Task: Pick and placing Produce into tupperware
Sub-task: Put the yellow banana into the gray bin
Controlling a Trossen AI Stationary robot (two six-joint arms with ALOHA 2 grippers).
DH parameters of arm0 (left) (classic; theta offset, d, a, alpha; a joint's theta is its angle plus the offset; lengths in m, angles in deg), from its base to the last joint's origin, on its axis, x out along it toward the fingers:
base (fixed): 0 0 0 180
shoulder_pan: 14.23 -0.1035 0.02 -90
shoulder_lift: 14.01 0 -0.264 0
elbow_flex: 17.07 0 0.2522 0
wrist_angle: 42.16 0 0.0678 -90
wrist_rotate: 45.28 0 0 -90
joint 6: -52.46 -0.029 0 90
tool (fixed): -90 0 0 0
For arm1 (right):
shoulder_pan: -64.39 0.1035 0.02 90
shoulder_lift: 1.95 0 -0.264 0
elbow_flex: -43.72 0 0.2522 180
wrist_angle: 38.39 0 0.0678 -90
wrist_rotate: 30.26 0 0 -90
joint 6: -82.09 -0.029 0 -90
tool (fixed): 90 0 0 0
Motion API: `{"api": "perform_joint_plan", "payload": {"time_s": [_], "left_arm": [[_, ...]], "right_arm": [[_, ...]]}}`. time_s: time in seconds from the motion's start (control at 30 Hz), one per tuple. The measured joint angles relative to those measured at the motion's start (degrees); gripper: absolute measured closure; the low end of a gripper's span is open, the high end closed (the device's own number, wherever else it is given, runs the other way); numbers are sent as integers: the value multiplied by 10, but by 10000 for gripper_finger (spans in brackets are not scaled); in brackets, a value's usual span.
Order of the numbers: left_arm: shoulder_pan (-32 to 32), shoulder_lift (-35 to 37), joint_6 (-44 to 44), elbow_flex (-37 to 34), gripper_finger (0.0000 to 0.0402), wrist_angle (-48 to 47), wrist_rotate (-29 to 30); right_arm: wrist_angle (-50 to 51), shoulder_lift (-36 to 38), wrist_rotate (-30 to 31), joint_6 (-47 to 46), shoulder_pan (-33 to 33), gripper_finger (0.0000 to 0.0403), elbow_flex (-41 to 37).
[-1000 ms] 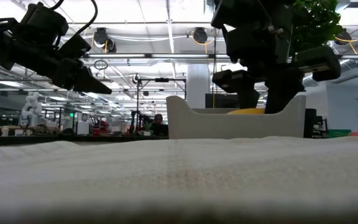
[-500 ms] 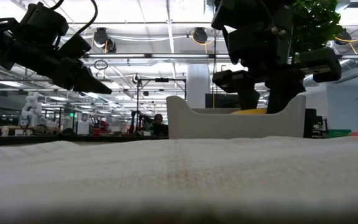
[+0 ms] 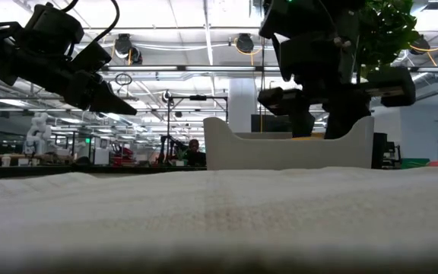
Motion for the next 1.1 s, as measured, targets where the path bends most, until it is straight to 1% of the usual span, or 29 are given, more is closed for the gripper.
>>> {"api": "perform_joint_plan", "payload": {"time_s": [0.13,0.33,0.6,0.77,0.93,1.1], "left_arm": [[0,0,0,0,376,0,0],[0,0,0,0,376,0,0],[0,0,1,0,376,0,0],[0,0,3,0,376,0,0],[0,0,3,0,376,0,0],[0,0,3,0,376,0,0]], "right_arm": [[-21,1,-2,-5,0,266,-17],[-23,1,-3,-7,-1,266,-20],[-25,1,2,-7,-1,251,-20],[-28,2,24,-7,0,248,-20],[-27,2,27,-9,0,248,-19],[-5,0,35,-8,0,248,-2]]}}
